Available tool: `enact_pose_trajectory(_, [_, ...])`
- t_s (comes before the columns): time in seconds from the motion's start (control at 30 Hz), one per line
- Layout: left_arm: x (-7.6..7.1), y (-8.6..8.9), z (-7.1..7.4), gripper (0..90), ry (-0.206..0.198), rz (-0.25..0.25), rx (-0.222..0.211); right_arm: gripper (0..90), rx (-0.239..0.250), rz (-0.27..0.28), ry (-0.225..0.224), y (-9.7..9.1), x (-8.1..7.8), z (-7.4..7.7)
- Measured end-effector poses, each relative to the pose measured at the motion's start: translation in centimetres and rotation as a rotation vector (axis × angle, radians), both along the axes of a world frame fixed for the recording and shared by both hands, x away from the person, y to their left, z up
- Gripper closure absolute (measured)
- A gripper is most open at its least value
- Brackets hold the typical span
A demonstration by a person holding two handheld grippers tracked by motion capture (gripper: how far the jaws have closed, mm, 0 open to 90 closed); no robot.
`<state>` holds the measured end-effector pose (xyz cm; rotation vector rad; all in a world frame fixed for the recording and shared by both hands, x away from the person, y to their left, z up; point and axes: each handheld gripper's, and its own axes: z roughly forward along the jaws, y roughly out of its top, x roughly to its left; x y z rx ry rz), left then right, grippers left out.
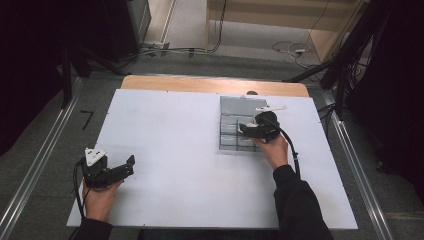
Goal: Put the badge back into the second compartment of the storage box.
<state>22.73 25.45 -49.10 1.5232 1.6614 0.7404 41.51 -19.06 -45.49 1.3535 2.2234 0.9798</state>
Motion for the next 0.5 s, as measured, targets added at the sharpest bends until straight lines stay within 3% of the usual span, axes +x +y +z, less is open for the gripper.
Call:
enact_pose_trajectory(0.27, [-0.1,0.1,0.0,4.4,0.000,0.003,0.002,17.8,0.058,0.017,-0.002,-0.6,-1.2,0.5])
enact_pose_trajectory(0.5, [0.0,-0.1,0.0,4.4,0.000,0.003,0.004,17.2,0.060,0.029,-0.013,-1.7,-2.3,0.7])
